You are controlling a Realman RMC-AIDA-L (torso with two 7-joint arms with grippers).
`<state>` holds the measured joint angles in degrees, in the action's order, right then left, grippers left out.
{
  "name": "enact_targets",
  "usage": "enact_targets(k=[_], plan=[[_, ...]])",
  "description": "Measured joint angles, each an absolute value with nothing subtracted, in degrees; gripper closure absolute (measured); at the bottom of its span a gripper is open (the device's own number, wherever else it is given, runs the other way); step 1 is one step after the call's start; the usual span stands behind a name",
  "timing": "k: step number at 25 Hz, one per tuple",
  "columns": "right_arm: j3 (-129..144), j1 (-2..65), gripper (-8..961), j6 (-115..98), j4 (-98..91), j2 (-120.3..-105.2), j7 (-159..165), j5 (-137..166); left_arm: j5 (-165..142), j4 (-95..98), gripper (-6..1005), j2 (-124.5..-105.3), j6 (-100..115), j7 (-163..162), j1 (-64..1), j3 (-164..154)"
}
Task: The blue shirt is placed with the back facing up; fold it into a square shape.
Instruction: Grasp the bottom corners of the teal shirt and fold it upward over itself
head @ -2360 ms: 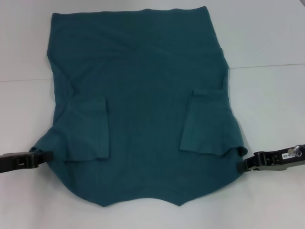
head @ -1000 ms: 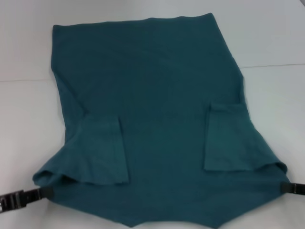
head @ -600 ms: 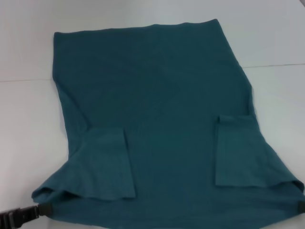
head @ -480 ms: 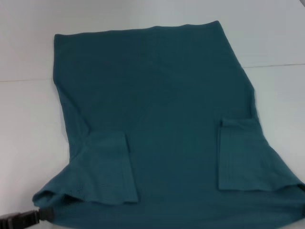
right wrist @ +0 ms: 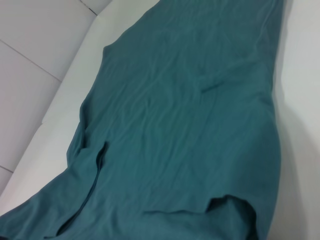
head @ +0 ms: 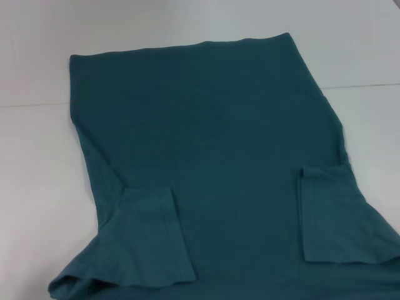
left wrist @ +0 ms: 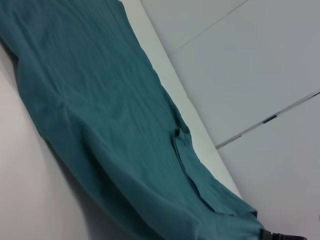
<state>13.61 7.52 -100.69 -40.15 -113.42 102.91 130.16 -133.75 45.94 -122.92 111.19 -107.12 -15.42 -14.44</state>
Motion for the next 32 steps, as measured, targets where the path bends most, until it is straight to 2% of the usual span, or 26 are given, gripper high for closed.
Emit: enact_targets(k=[5, 9, 20, 24, 32], plan=[[12.73, 8.53, 898, -101.12, -40.17, -112.66, 103.19, 129.96, -132.65, 45.09, 841, -123.13, 111.48, -107.06, -15.47, -14.07], [11.93, 12.24, 898, -100.64, -40.17, -112.59, 103.85, 129.84, -130.95, 42.73, 839, -122.16, 111.09, -107.19, -18.57, -13.98], [11.58, 25.95, 897, -92.5, -40.03, -111.93, 106.7, 129.75, -126.44, 35.35, 835, -116.66, 97.93, -108.4, -32.86, -13.71], [11.79, 31.51, 898, -83.7, -39.21, -112.61, 106.04, 129.59, -122.57, 33.69, 833, -115.96, 88.94, -108.23, -35.83, -13.78], [12.74, 37.8, 898, -70.78, -35.13, -114.48, 101.2, 128.18, -117.95, 30.84, 830, -116.29, 74.76, -106.23, -39.01, -14.57]])
